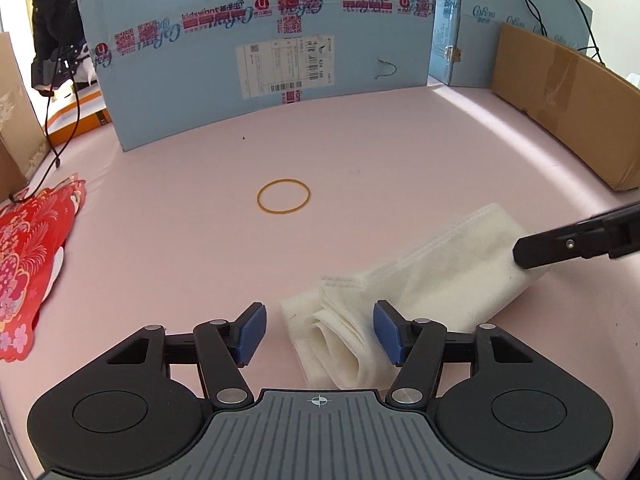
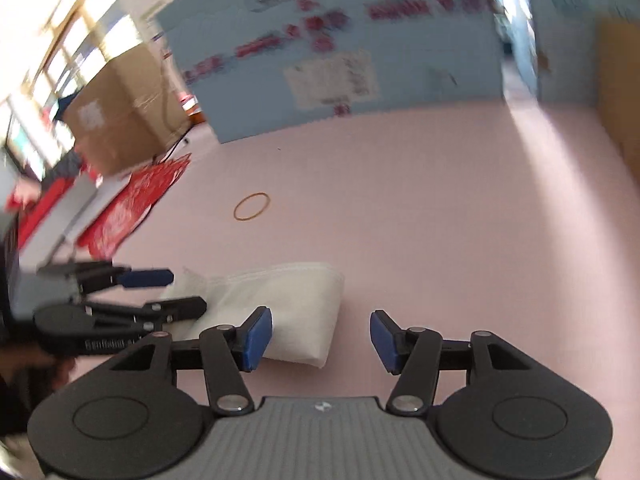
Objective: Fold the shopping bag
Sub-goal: 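Hold the folded white bag on the table with the left gripper while the right gripper releases it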
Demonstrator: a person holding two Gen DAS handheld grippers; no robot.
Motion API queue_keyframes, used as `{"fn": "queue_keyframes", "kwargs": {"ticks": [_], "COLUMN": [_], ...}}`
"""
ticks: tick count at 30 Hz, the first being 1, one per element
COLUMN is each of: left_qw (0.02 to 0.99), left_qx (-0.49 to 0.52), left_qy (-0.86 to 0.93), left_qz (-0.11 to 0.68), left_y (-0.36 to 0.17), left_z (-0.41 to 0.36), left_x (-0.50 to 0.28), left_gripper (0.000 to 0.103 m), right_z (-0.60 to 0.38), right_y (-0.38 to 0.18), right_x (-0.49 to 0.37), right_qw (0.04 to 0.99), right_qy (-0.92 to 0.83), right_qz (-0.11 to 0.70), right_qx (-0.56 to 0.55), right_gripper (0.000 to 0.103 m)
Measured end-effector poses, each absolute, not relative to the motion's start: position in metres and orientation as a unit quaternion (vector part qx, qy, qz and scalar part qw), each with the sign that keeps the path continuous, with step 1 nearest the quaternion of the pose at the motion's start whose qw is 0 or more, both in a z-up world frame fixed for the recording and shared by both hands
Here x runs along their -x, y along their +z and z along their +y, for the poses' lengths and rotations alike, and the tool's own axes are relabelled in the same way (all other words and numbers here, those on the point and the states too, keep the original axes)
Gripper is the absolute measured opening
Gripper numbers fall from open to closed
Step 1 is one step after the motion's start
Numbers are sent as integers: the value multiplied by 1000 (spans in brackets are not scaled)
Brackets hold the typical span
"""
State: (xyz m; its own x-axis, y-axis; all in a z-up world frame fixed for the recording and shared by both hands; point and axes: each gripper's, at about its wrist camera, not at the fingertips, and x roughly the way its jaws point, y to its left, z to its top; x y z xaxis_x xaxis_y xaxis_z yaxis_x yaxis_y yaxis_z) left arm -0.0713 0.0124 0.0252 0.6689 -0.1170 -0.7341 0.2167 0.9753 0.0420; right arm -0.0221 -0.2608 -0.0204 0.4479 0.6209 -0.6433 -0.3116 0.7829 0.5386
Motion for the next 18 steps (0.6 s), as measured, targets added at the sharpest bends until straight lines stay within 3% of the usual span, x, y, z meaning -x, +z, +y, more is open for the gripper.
{"fn": "queue_keyframes", "kwargs": {"ticks": [1, 2, 3, 9, 18], "left_qw": [911, 911, 910, 903, 919], "left_qx": [-62, -62, -64, -103, -197], "left_qy": [-92, -91, -88, -68, -159], "left_qz": [397, 398, 399, 411, 303], "left_y": [25, 26, 26, 39, 59], "left_z": [13, 14, 15, 21, -19], "left_x": [72, 73, 74, 84, 97], "left_gripper": [60, 60, 60, 59, 59], "right_z": [-266, -266, -262, -236, -217], "right_y": [-27, -29, -29, -24, -16], "right_x": [16, 13, 10, 8, 8], "right_qw": [822, 821, 821, 821, 824], "right_qy": [282, 283, 287, 325, 339], "right_qz": [449, 449, 451, 443, 440], "right_qx": [-209, -211, -202, -154, -110], "right_gripper": [49, 33, 32, 31, 30]}}
